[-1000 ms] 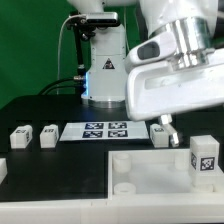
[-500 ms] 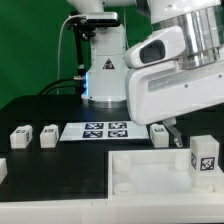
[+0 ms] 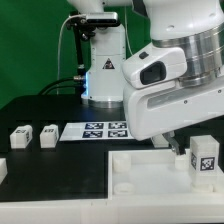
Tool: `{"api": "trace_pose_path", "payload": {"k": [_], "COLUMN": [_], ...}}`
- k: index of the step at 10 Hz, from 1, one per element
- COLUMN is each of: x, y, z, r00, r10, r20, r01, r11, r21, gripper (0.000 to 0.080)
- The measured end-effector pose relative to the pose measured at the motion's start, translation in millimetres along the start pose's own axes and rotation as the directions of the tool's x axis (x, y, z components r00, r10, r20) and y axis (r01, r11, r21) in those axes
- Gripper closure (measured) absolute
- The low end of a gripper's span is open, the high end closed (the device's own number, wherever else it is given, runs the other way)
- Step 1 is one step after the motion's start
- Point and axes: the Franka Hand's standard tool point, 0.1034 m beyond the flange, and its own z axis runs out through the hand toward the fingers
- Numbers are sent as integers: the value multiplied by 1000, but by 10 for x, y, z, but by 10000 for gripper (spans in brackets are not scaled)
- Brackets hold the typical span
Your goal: Assemble one leg
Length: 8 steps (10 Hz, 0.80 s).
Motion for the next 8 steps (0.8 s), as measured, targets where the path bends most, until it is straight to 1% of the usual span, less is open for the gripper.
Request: {"api": "trace_pose_path", "payload": {"k": [1, 2, 3, 4, 5, 6, 7, 8], "x": [-26, -14, -13, -14, -15, -15, -16, -16], "y": [-1, 7, 6, 7, 9, 23, 36, 44], "z": [51, 49, 48, 53, 55, 53, 55, 54], "r00": [1000, 1000, 1000, 999, 999, 997, 977, 953], "r10": [-1, -1, 15, 35, 32, 76, 213, 301], "r20": [-17, -23, -23, -23, -22, -23, -23, -24], "r01": [1, 1, -15, -35, -32, -76, -213, -301], "r11": [1000, 1000, 1000, 999, 999, 997, 977, 954], "r21": [-6, -7, -6, -5, -5, -5, -2, -1], "gripper": [151, 151, 207, 207, 382, 382, 482, 485]}}
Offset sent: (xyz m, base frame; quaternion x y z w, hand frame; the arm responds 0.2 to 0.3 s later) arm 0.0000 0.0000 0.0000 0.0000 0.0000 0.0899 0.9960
